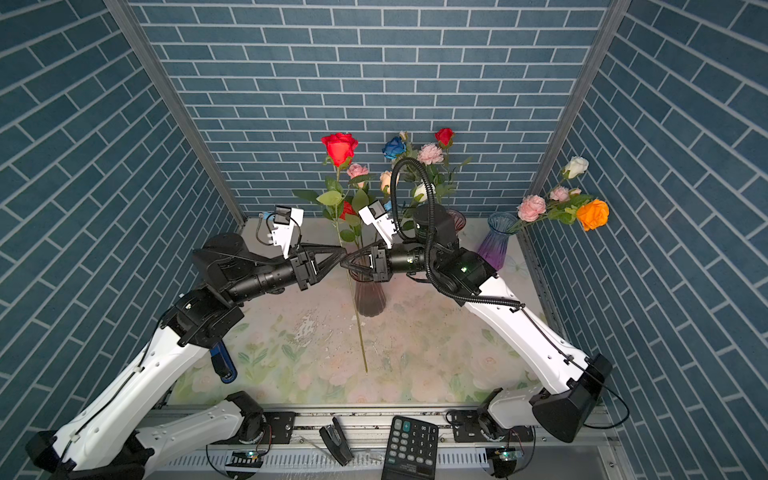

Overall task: Arrange the flowers into the vase
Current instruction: 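Grasp the red rose stem with the right gripper while the left holds it, then open the left gripper and draw back while the right lifts the red rose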

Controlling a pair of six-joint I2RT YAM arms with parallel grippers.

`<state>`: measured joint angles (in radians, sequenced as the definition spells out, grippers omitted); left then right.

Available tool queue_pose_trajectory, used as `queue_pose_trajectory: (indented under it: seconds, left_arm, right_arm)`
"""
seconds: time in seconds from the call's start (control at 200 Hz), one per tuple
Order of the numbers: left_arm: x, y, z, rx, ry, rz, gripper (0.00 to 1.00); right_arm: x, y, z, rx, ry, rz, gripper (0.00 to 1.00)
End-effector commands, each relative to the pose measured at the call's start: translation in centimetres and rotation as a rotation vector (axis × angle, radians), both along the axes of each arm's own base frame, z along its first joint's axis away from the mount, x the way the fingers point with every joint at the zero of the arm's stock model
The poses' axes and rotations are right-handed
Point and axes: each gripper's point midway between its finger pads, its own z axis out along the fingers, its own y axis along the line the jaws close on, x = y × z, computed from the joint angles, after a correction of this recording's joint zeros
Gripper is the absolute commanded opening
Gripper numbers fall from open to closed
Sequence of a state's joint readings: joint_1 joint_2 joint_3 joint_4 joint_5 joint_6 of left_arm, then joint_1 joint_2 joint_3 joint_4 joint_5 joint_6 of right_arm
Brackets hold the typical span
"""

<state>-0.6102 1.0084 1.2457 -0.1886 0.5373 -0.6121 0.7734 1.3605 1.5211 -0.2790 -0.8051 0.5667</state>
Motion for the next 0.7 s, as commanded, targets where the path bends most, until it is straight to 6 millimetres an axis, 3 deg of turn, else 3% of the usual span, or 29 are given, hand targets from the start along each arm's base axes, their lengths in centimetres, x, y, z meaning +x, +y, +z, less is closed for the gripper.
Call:
queue_pose_trajectory:
  seconds: [0.0, 0.135, 0.23, 0.32, 0.525, 0.695]
  left_arm:
    - [-0.7, 1.5, 0.0, 0.021, -0.033, 0.057, 0.53]
    - [-0.3, 5.5, -2.9, 0.143, 0.019, 0.248, 0.56]
    - [-0.3, 10.1, -5.6, 0.293, 0.063, 0.454, 0.57]
    - [-1.6, 14.5, -7.7, 0.421, 0.077, 0.602, 0.61]
    - [-5.6, 21.3, -11.9, 0.599, 0.033, 0.764, 0.61]
    - [-7.6, 22.8, -13.5, 0.583, -0.019, 0.774, 0.64]
  right_arm:
    - [1.2, -0.8, 2.0, -0.015, -0.171, -0.085, 0.00]
    - [5.1, -2.9, 4.2, -0.110, -0.479, -0.321, 0.00]
    - [7.5, -3.8, 6.4, -0.081, -0.708, -0.466, 0.00]
    - [9.7, -4.4, 7.9, -0.037, -0.827, -0.608, 0.00]
    - [13.2, -3.4, 8.0, 0.030, -0.869, -0.743, 0.00]
    - [14.7, -2.4, 7.6, 0.086, -0.843, -0.782, 0.00]
